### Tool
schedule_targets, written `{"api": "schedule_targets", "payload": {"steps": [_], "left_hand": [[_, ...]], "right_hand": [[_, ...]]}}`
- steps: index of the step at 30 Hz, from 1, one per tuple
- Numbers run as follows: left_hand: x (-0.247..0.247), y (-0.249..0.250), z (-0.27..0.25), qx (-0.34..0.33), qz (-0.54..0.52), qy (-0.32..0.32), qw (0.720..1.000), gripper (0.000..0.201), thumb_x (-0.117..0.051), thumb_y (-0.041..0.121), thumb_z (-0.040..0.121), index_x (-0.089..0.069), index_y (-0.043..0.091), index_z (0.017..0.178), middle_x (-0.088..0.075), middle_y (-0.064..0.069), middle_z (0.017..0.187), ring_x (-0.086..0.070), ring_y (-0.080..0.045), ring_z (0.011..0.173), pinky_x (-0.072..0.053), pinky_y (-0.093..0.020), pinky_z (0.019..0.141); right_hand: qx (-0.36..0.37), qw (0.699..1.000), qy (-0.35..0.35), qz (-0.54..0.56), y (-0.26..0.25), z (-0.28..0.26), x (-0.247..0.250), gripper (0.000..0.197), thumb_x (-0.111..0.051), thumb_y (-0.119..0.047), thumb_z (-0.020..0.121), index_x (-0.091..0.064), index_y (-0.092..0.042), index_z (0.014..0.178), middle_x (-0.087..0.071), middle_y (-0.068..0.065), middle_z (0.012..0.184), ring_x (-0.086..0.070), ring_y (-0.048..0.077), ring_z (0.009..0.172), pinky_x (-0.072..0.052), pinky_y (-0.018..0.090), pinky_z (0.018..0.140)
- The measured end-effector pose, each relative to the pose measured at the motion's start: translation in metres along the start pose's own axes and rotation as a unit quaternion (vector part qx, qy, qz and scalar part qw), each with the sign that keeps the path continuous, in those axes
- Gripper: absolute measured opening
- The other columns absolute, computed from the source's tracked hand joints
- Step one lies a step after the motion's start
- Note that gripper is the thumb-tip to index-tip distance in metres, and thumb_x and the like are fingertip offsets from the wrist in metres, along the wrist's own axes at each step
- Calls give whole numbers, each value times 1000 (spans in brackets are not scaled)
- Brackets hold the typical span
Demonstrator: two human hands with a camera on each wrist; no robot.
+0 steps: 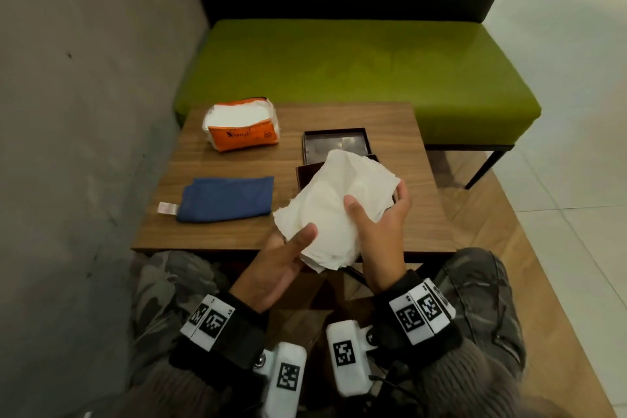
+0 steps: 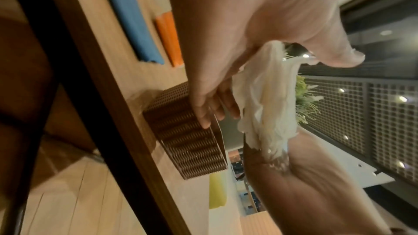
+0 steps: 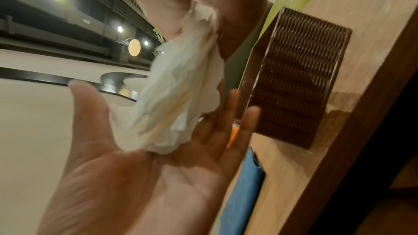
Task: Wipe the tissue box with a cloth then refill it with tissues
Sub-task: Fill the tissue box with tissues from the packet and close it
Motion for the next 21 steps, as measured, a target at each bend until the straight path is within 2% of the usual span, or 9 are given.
{"api": "schedule_targets", "payload": {"steps": [2,4,6,9,10,12,15,18,21], "left_hand": [[5,0,3,-14,30,24,999,100,-86,34,60,-31,21,143,-53,-3,138,-54,-19,123,-52,-32,93],[11,1,7,-28,43,77,996,83,-78,22,71,-34,22,142,-52,-5,138,-57,-18,120,-52,-33,93],[16,3,9,-45,70,105,991,63,-68,15,81,-40,21,137,-55,-6,133,-58,-19,117,-52,-36,94],[23,8,10,-62,132,89,985,51,-67,13,82,-48,21,129,-58,-3,127,-58,-19,116,-53,-32,90],[26,10,10,-62,153,73,984,51,-71,16,78,-51,22,125,-59,-2,126,-59,-18,114,-54,-30,86],[30,13,10,-50,193,40,979,55,-74,23,69,-55,24,121,-60,-1,124,-61,-17,111,-54,-27,82],[30,16,12,-41,228,37,972,53,-73,23,69,-55,27,118,-60,-1,123,-61,-16,109,-54,-26,82],[30,19,15,-52,237,54,969,50,-69,21,72,-54,27,119,-59,2,122,-61,-10,107,-54,-24,81],[27,19,19,-53,278,64,957,51,-71,16,78,-50,24,124,-57,2,123,-60,-11,108,-54,-23,81]], "right_hand": [[-3,1000,8,5,2,0,1,87,-71,-8,85,-13,-23,148,-43,-2,139,-50,17,124,-48,48,103],[-12,1000,-3,17,2,-1,2,89,-75,-15,82,-15,-22,147,-44,0,140,-51,18,125,-50,44,101],[-43,998,-16,45,0,0,4,90,-77,-35,78,-20,-23,147,-49,0,137,-55,18,121,-53,40,96],[-96,993,-27,68,-6,3,12,105,-71,-72,64,-31,-22,147,-56,7,136,-61,26,118,-53,52,94],[-110,991,-36,61,-7,4,15,109,-70,-77,60,-33,-22,147,-56,10,136,-61,28,118,-52,54,94],[-121,991,-47,28,-11,5,16,97,-70,-71,68,-36,-23,145,-55,8,136,-61,28,116,-52,53,95],[-112,992,-58,-26,-8,9,19,62,-65,-40,88,-36,-29,142,-53,2,129,-61,23,110,-54,49,93],[-110,991,-65,-34,-8,12,21,52,-58,-29,94,-37,-29,142,-51,2,130,-58,20,107,-55,44,89],[-97,987,-80,-98,-12,15,22,48,-55,-17,93,-41,-30,136,-48,1,130,-54,21,110,-53,46,91]]}}
Point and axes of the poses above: each hand's wrist, its own z-axis towards the middle knuckle, its own x-axis out of the back of the hand, y = z × x, the point moved 1 cm from there along z, towards the middle knuckle
